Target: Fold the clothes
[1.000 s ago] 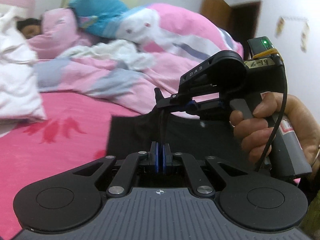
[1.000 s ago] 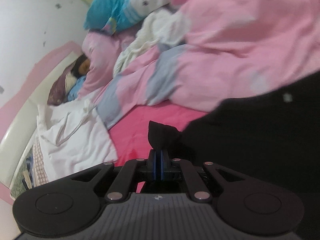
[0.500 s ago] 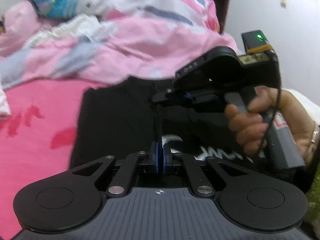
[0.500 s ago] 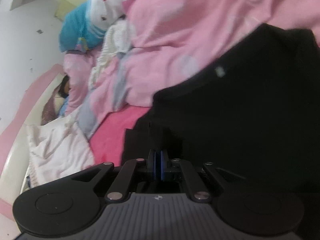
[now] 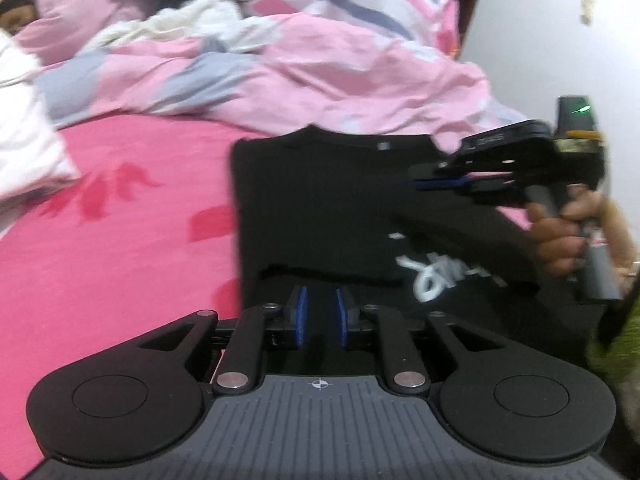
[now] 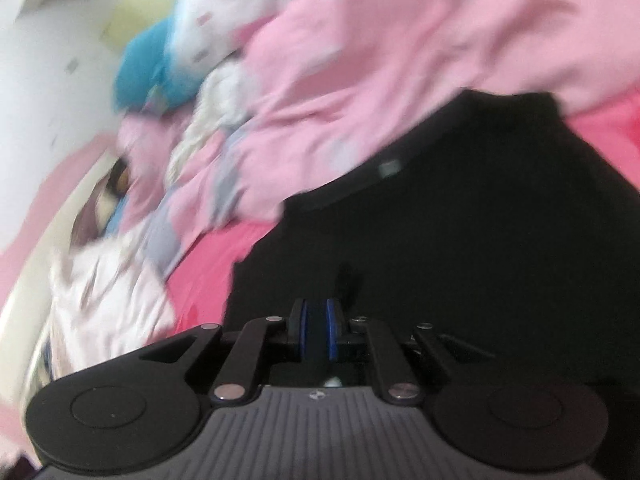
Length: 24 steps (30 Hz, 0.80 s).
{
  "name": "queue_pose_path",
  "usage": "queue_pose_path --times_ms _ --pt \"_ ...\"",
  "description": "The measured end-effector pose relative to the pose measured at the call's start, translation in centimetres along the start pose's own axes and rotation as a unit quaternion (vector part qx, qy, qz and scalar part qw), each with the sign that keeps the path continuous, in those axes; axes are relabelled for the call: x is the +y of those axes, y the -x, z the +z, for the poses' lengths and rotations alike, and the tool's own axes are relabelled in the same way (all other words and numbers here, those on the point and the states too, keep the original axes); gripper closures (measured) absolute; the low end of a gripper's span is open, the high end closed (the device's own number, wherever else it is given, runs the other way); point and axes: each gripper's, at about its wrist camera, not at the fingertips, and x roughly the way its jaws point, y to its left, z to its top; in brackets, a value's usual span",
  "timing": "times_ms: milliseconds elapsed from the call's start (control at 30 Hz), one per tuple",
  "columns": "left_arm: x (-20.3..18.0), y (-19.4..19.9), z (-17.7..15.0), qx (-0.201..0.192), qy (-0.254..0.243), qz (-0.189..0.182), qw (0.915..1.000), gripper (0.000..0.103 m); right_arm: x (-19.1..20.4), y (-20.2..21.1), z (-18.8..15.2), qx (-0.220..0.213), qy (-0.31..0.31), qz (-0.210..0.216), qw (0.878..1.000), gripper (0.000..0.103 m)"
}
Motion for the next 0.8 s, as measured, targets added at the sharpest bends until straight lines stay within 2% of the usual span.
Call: queue_pose_path --times_ms 133,233,333,400,467,633,700,800 --pt "1.2 -0.9 -1.0 0.017 0.025 0.022 0.9993 0.088 3.9 -2.8 -2.1 0.054 0.084 0.008 0.995 0.093" --pt "1.9 -1.0 -1.7 0.013 0.042 0.019 0.9989 0.087 2.9 -3.4 -3.8 0.084 0.088 -0.016 0.992 0.094" --pt "2.4 -0.7 -2.1 0.004 0.046 0.007 0.9989 0.087 0.6 -1.1 -4.6 0.083 0.058 -0.004 0.995 0.095" --pt "2.7 -0.7 -2.4 -0.001 0.046 0.000 0.9990 0.087 0.5 0.4 -4.5 0.084 0.060 -0.019 0.994 0.094" --pt "2.9 -0.6 -2.7 -0.007 0.046 -0.006 0.9989 0.086 1.9 0.9 -4.3 0.083 0.090 -0.029 0.992 0.093" --pt "3.1 0.1 -2.8 -0.006 0.055 -0.009 0.9984 0.086 8.0 -2.6 -4.0 0.088 0.178 0.000 0.980 0.093" --pt "3.2 0.6 -2.7 -0.008 0.056 -0.012 0.9983 0.086 9.2 -4.4 -3.9 0.091 0.191 0.000 0.977 0.093" --pt "3.7 1.0 -2.6 -0.018 0.052 -0.012 0.9984 0.086 9.6 -6.7 -2.7 0.087 0.179 -0.002 0.980 0.093"
